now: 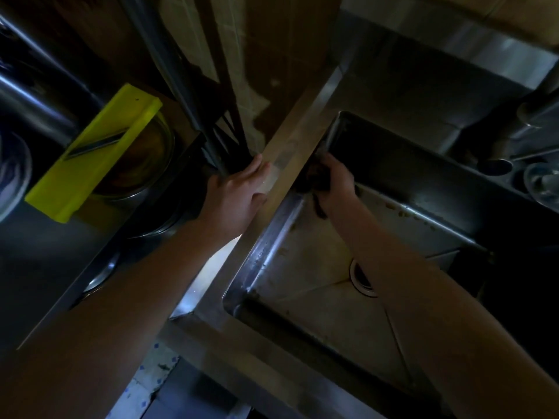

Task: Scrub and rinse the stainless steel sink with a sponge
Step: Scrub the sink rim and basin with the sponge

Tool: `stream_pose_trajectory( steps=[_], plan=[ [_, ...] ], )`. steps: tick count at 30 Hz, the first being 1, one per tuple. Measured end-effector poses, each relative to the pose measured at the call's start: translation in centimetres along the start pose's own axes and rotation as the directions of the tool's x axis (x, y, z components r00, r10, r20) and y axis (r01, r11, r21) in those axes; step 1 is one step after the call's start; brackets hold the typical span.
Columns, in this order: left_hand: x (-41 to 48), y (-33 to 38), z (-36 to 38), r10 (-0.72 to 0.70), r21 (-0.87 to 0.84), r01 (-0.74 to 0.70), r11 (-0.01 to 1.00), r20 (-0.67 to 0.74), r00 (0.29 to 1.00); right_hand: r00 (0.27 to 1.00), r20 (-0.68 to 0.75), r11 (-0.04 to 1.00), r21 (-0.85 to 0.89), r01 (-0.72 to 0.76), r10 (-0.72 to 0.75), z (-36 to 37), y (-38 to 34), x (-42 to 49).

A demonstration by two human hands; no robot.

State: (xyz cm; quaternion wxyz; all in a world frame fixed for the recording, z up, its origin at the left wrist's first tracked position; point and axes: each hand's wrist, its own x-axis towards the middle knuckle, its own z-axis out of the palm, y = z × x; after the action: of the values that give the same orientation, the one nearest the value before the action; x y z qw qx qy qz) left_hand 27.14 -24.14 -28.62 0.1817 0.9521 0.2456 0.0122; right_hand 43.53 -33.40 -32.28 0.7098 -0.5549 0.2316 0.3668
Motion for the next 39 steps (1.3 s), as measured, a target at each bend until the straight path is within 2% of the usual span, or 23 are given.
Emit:
stream_pose_trajectory(
  steps=[2, 4, 6, 8, 11, 15, 16, 18, 20, 22, 25, 28, 31, 33, 36, 39],
  plan=[
    [0.1, 0.1, 0.1, -0.024, -0.008, 0.024, 1.000, 0.002, 1.000, 1.000, 0.013, 1.000, 0.009, 0.027, -0.027, 0.0, 0.1, 0.4],
    [0.1, 0.2, 0.2, -0.058, -0.010, 0.059, 0.998, 0.018, 0.998, 0.998, 0.017, 0.996, -0.062, 0.064, -0.063, -0.4, 1.7, -0.2],
    [0.1, 0.3, 0.4, -0.082, -0.019, 0.082, 0.996, 0.033, 0.996, 0.999, -0.010, 0.989, -0.144, 0.042, -0.044, -1.3, 4.2, -1.5],
    [0.2, 0.4, 0.4, -0.092, -0.029, 0.093, 0.995, 0.036, 0.995, 0.999, -0.043, 0.952, -0.304, -0.028, 0.015, -2.4, 7.5, -3.1],
    [0.3, 0.3, 0.7, -0.077, -0.003, 0.077, 0.997, 0.025, 0.997, 0.986, -0.065, 0.889, -0.427, -0.167, 0.154, -4.1, 12.6, -5.2],
    [0.3, 0.2, 1.0, -0.082, 0.005, 0.082, 0.997, 0.004, 0.997, 0.958, -0.064, 0.726, -0.639, -0.254, 0.279, -4.8, 17.0, -8.1],
    [0.3, 0.1, 1.0, -0.079, 0.005, 0.079, 0.997, 0.000, 0.997, 0.951, -0.062, 0.718, -0.641, -0.271, 0.303, -5.1, 17.6, -8.7],
    [0.3, 0.0, 0.9, -0.074, -0.005, 0.074, 0.997, -0.003, 0.997, 0.927, -0.055, 0.765, -0.548, -0.338, 0.370, -5.6, 17.2, -9.6],
    [0.3, 0.1, 0.8, -0.070, -0.018, 0.070, 0.997, 0.002, 0.998, 0.844, 0.061, 0.796, -0.375, -0.476, 0.533, -5.7, 16.3, -8.6],
    [0.2, 0.2, 0.7, -0.074, -0.035, 0.075, 0.997, 0.009, 0.997, 0.897, 0.045, 0.860, -0.308, -0.406, 0.439, -4.9, 14.3, -8.3],
    [0.3, 0.3, 0.6, -0.081, -0.038, 0.081, 0.996, 0.016, 0.997, 0.951, -0.128, 0.894, -0.323, -0.309, 0.282, -4.0, 11.2, -6.4],
    [0.3, 0.5, 0.5, -0.087, -0.032, 0.087, 0.996, 0.027, 0.996, 0.976, -0.081, 0.952, -0.220, -0.214, 0.201, -2.4, 7.1, -3.9],
    [0.2, 0.5, 0.3, -0.083, -0.031, 0.083, 0.996, 0.020, 0.996, 0.997, 0.003, 0.974, -0.211, -0.080, 0.082, -0.6, 2.6, -1.4],
    [0.2, 0.5, 0.2, -0.081, -0.034, 0.082, 0.996, 0.026, 0.996, 0.999, -0.026, 0.994, -0.099, -0.044, 0.042, 0.6, 0.4, -0.5],
    [0.1, 0.6, 0.1, -0.078, -0.049, 0.080, 0.996, 0.040, 0.996, 0.997, -0.078, 0.999, -0.049, 0.002, -0.006, 1.2, -0.7, -0.1],
    [0.1, 0.7, 0.1, -0.091, -0.062, 0.095, 0.994, 0.057, 0.994, 0.998, -0.014, 0.996, -0.065, 0.053, -0.054, 0.5, 0.4, -0.6]
  ],
)
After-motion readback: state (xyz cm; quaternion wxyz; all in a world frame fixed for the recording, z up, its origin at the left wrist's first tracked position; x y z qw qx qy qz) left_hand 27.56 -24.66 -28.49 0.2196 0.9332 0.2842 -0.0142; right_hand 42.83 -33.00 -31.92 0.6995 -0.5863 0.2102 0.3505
